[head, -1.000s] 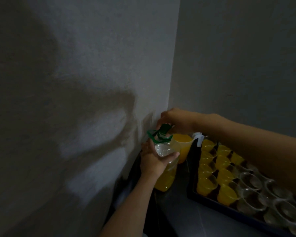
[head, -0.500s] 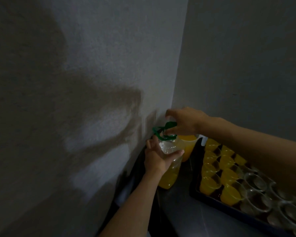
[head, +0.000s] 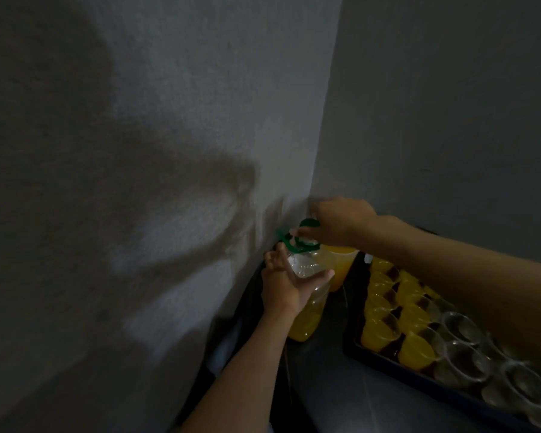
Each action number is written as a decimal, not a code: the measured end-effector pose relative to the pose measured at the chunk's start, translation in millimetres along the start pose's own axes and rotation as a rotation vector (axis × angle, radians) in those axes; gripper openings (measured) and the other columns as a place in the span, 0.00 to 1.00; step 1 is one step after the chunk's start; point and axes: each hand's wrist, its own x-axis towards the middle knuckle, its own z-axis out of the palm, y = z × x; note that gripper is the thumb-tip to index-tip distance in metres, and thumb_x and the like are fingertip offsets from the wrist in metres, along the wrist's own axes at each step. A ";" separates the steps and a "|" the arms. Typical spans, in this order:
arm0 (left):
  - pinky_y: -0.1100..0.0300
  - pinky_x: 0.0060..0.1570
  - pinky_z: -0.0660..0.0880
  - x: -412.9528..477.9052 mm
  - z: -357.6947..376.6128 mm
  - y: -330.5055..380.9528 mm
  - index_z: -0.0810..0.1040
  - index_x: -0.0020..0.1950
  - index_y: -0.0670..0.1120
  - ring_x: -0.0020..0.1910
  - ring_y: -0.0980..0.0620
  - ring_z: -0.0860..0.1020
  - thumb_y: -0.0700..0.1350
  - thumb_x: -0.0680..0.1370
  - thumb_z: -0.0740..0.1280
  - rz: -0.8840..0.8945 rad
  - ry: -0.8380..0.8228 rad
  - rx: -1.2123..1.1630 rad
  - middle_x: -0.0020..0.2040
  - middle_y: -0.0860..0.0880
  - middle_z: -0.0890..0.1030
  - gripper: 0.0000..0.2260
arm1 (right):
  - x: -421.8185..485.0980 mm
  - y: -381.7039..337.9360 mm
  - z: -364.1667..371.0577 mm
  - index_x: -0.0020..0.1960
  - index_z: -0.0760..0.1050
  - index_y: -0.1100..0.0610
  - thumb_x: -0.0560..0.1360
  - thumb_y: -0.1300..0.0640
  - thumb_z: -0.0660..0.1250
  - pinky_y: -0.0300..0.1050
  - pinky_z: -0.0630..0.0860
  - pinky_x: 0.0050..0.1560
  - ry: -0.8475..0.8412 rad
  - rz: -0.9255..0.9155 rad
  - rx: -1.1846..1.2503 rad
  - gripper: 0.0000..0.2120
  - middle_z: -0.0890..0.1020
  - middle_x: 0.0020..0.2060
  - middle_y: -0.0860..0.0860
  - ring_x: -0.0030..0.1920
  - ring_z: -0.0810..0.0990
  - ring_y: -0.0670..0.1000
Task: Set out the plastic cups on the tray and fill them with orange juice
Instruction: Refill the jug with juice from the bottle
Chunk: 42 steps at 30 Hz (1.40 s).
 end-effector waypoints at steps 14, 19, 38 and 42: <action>0.43 0.69 0.71 -8.2 2.1 4.0 0.60 0.78 0.56 0.74 0.45 0.65 0.76 0.58 0.72 0.035 0.075 -0.057 0.76 0.49 0.64 0.53 | 4.9 -16.0 25.4 0.55 0.81 0.57 0.80 0.48 0.64 0.47 0.78 0.42 0.173 0.025 0.082 0.14 0.83 0.49 0.54 0.46 0.82 0.54; 0.44 0.71 0.68 -8.9 0.6 3.5 0.59 0.79 0.54 0.75 0.45 0.65 0.77 0.56 0.71 0.024 0.046 -0.060 0.77 0.48 0.64 0.57 | 6.5 -6.6 16.1 0.53 0.79 0.56 0.77 0.38 0.65 0.51 0.79 0.49 0.117 0.064 0.177 0.21 0.82 0.50 0.54 0.49 0.81 0.57; 0.54 0.59 0.67 -22.1 7.2 18.2 0.65 0.73 0.42 0.68 0.39 0.67 0.64 0.69 0.76 0.086 0.142 0.156 0.70 0.42 0.64 0.42 | -129.6 21.3 115.8 0.78 0.38 0.35 0.80 0.32 0.41 0.51 0.80 0.53 0.282 0.196 0.469 0.29 0.56 0.79 0.50 0.72 0.67 0.54; 0.42 0.70 0.65 -33.1 10.1 11.7 0.60 0.79 0.46 0.75 0.39 0.62 0.70 0.67 0.72 0.135 0.225 0.160 0.77 0.43 0.61 0.49 | -140.2 40.8 128.7 0.77 0.35 0.33 0.79 0.31 0.41 0.52 0.79 0.58 0.308 0.262 0.503 0.29 0.49 0.81 0.49 0.78 0.57 0.54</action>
